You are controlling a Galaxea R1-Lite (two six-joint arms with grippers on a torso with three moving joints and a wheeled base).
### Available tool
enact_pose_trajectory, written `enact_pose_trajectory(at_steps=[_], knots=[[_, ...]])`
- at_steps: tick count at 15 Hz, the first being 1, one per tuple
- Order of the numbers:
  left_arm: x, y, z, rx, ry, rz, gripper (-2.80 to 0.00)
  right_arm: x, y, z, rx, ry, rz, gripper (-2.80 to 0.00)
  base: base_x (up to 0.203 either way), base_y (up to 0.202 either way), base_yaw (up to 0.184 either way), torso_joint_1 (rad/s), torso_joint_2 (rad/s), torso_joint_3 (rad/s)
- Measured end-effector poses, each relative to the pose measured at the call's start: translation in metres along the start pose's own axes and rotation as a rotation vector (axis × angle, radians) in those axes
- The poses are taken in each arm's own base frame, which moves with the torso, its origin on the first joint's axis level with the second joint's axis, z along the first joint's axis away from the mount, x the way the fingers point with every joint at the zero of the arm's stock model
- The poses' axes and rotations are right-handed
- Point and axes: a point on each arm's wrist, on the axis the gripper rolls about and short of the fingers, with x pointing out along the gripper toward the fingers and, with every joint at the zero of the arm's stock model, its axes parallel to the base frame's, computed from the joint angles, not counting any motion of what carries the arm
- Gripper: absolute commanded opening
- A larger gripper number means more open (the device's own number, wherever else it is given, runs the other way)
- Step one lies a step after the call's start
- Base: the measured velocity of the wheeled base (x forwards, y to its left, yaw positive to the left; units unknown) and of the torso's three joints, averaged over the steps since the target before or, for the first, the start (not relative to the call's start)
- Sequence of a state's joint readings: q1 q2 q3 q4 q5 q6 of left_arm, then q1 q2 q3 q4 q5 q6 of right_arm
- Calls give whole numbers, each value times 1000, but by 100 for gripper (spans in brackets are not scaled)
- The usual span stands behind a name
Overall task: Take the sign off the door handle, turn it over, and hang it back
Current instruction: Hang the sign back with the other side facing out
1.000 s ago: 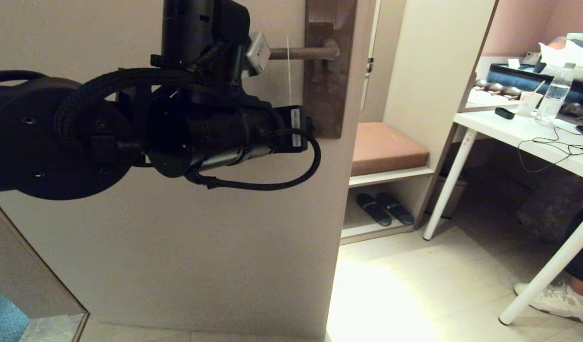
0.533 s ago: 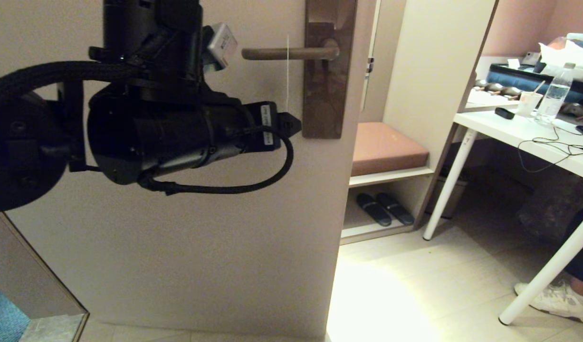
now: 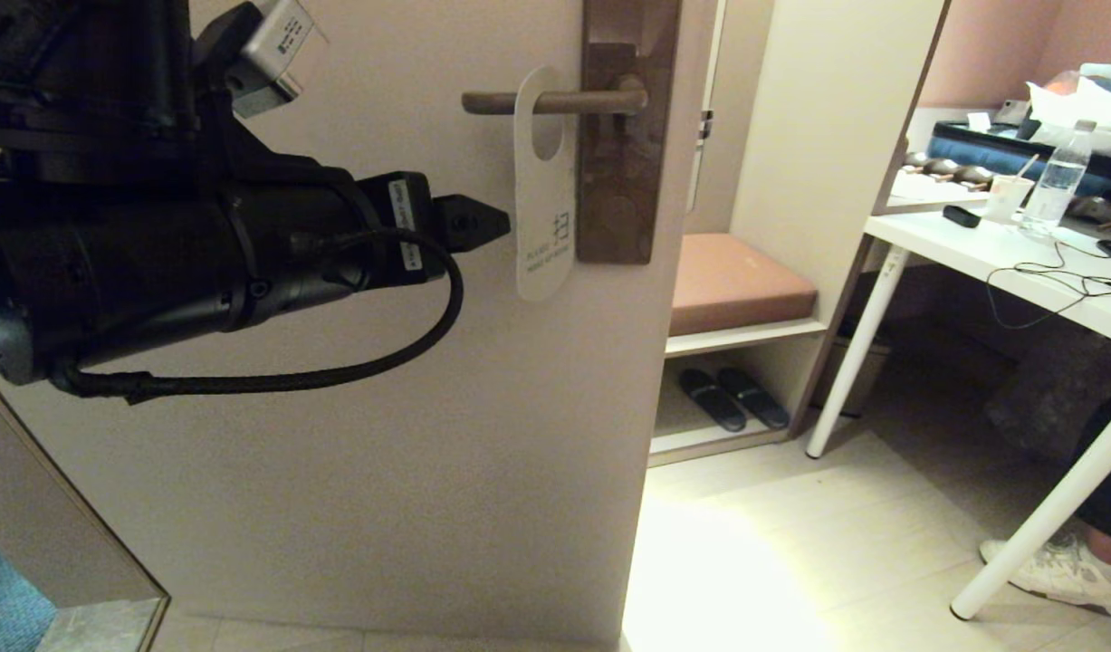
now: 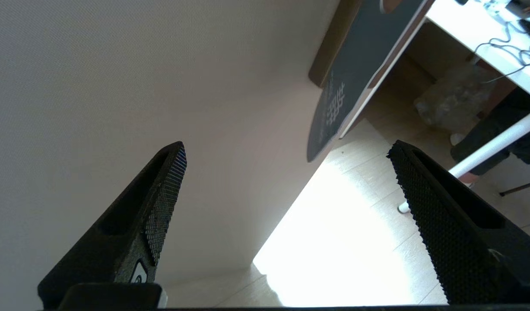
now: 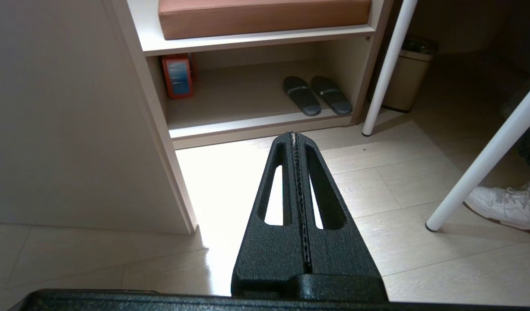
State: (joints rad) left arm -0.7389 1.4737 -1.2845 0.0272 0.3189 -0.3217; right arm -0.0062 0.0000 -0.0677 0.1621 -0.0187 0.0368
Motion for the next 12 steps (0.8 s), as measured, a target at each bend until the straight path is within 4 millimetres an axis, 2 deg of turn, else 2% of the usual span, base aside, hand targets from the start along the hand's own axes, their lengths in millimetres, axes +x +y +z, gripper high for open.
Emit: enact_pose_trajectory(at_steps=[1,7,12], knots=[[-3,0,1,-2,-5,-2,-280,0,0,0,0,0,0,-280,0,0,0,0,0,0],[-7,2,4,-8,-16,-5,-280,0,0,0,0,-1,-1,-280,0,0,0,0,0,0],[6,3,6,-14,-14,12,-280,0,0,0,0,-1,0,-280,0,0,0,0,0,0]])
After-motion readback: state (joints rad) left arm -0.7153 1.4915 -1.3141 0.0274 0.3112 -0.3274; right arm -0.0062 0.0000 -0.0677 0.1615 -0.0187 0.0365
